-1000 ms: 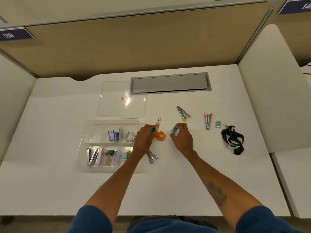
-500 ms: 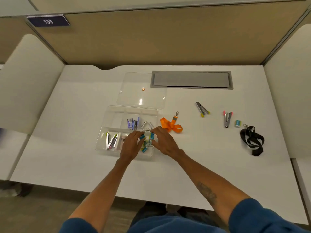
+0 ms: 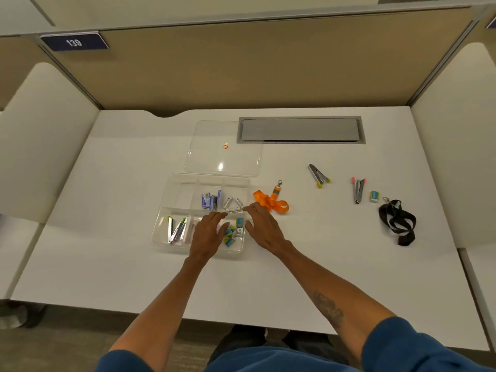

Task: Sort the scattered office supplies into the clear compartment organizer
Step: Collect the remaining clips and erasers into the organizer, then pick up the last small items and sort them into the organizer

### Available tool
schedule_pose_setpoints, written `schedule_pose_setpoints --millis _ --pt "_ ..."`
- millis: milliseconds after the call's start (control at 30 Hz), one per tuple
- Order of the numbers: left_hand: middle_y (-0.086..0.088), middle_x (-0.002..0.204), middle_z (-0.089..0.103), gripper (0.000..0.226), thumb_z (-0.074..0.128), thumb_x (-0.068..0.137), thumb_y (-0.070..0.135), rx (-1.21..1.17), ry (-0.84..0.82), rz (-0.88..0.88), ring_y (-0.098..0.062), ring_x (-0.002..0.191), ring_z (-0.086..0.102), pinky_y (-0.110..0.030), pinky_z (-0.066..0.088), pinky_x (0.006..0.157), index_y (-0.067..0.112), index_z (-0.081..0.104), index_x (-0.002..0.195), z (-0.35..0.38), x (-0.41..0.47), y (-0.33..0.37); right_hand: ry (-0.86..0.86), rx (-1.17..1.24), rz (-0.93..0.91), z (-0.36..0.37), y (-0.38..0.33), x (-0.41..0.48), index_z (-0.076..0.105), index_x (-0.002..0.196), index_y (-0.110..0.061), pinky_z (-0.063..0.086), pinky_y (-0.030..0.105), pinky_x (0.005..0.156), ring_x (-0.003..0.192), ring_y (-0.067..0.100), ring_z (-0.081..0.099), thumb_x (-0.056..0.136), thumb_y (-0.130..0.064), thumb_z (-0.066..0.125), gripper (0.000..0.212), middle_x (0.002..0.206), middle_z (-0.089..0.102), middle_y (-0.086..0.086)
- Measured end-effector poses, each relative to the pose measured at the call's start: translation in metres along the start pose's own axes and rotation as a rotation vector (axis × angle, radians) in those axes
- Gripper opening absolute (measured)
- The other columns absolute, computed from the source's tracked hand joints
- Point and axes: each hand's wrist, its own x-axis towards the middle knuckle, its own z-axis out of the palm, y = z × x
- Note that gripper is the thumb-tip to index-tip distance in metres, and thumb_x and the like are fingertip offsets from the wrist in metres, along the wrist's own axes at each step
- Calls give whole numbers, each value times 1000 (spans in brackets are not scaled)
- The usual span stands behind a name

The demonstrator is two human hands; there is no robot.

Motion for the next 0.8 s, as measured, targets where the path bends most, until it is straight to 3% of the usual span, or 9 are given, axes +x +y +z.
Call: schedule_pose_setpoints --millis 167,300,500,633,800 --pt "-5 115 65 27 54 94 25 -9 26 103 -25 103 60 -40 50 86 16 61 118 11 25 31 68 15 72 -25 28 -9 59 117 -10 50 38 89 113 26 54 88 -9 57 30 122 56 10" --pt "-2 115 65 25 58 94 24 -24 -5 164 -21 104 60 -39 51 86 18 61 118 31 45 66 113 -34 123 -51 57 -17 57 119 -12 51 39 81 103 26 54 86 -7 55 33 117 57 8" --pt "0 114 64 24 57 93 23 -7 -112 250 -21 96 62 -33 48 75 20 62 116 70 66 116 194 -62 196 -96 106 -36 55 121 -12 51 39 79 101 23 54 91 -11 53 30 119 55 6" --pt "-1 118 62 28 60 92 24 -67 -160 297 -20 107 59 -33 49 88 18 60 120 97 77 149 273 -69 275 -126 143 -51 58 119 -11 50 41 79 100 25 55 88 -8 54 31 116 57 6" --pt "-3 126 57 36 60 92 27 -77 -245 268 -23 109 58 -40 50 87 16 56 127 130 97 200 357 -141 433 -162 186 -61 61 114 -8 48 44 82 101 32 56 84 -3 55 31 110 61 11"
